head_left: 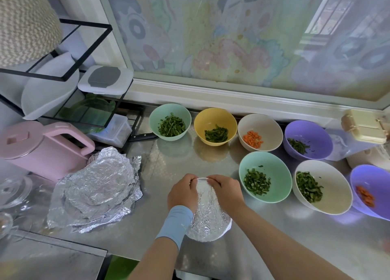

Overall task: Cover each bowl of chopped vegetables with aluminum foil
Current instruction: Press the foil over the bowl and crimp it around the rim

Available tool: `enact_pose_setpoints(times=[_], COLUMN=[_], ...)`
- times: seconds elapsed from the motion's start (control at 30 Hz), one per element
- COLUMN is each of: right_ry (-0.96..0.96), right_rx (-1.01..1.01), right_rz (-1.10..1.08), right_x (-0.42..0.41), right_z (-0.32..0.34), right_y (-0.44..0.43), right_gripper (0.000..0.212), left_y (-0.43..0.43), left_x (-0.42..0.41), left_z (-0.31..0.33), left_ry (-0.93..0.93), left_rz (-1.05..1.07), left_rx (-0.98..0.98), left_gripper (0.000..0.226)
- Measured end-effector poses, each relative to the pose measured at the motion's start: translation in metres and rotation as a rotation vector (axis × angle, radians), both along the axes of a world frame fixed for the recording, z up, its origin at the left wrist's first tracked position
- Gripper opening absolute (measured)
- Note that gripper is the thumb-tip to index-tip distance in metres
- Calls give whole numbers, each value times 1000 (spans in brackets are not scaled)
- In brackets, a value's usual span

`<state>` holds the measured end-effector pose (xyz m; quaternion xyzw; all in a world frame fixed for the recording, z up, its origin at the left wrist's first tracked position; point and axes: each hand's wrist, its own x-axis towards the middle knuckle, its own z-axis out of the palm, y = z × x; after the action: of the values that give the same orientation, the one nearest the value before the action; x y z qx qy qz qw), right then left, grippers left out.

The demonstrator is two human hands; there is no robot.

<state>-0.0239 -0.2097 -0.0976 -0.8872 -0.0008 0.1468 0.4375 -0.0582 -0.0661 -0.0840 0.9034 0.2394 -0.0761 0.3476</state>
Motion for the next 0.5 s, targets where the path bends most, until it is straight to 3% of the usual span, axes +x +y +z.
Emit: enact_pose_setpoints(times=[0.1,0.2,0.3,0.5], right_ry=[-19,-24,11,8], right_rx=[-4,-7,-18,-14], right_rz=[9,42,69,-91], right_x=[0,1,2,-9], right_z=[-1,0,2,-2], right_y=[-1,-1,-2,-8], right_gripper=[14,15,21,14], left_y=[7,9,8,7], left_x=[14,19,15,8], left_z=[1,0,-3,-4], left_ry=[35,4,-9,-32], left_rz=[-103,-184,-133,7], left_rx=[12,-160,-231,-203], left_gripper=[20,19,14,14])
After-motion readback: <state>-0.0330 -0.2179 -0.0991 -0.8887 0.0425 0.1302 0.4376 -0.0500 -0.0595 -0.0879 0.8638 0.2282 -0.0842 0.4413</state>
